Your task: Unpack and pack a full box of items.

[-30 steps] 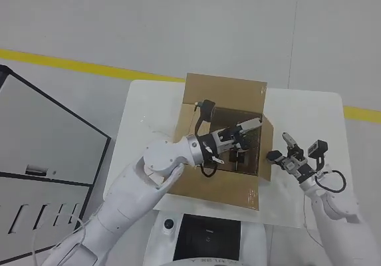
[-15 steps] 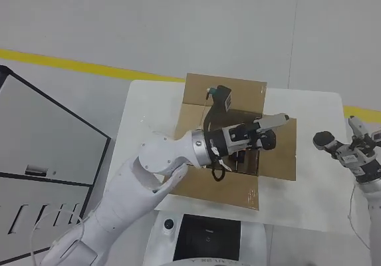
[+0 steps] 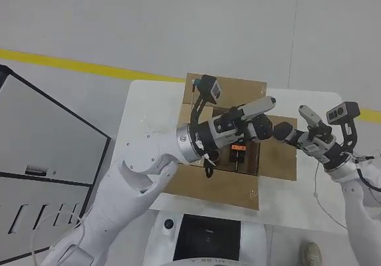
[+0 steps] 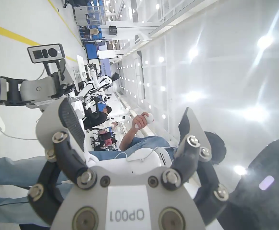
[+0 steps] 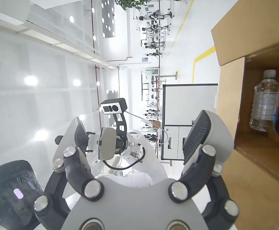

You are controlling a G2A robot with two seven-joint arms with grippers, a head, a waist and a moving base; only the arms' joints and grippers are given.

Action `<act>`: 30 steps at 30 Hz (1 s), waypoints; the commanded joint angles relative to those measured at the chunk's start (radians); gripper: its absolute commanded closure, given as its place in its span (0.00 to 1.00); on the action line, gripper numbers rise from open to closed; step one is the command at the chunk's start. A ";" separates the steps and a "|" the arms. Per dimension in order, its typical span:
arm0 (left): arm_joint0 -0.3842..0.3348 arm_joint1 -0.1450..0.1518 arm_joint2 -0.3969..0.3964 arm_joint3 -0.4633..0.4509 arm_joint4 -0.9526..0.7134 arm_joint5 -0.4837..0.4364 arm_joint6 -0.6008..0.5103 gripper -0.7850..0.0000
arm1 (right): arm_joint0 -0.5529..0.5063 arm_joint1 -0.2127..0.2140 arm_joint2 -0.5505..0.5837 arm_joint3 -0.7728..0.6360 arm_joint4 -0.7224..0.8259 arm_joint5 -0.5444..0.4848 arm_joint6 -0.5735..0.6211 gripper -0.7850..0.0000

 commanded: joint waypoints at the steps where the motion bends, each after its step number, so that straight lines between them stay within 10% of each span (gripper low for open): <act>1: 0.006 0.001 0.000 -0.001 0.002 0.001 -0.004 0.00 | 0.000 0.000 0.000 0.000 0.000 0.000 0.000 0.00; 14: 0.237 0.076 -0.418 -0.154 0.083 0.208 -0.184 0.00 | 0.331 -0.032 -0.503 0.291 -0.373 -0.015 0.022 0.00; 30: 0.226 0.077 -0.359 -0.166 0.068 0.207 -0.193 0.00 | 0.423 -0.065 -0.670 0.434 -0.441 -0.026 -0.039 0.00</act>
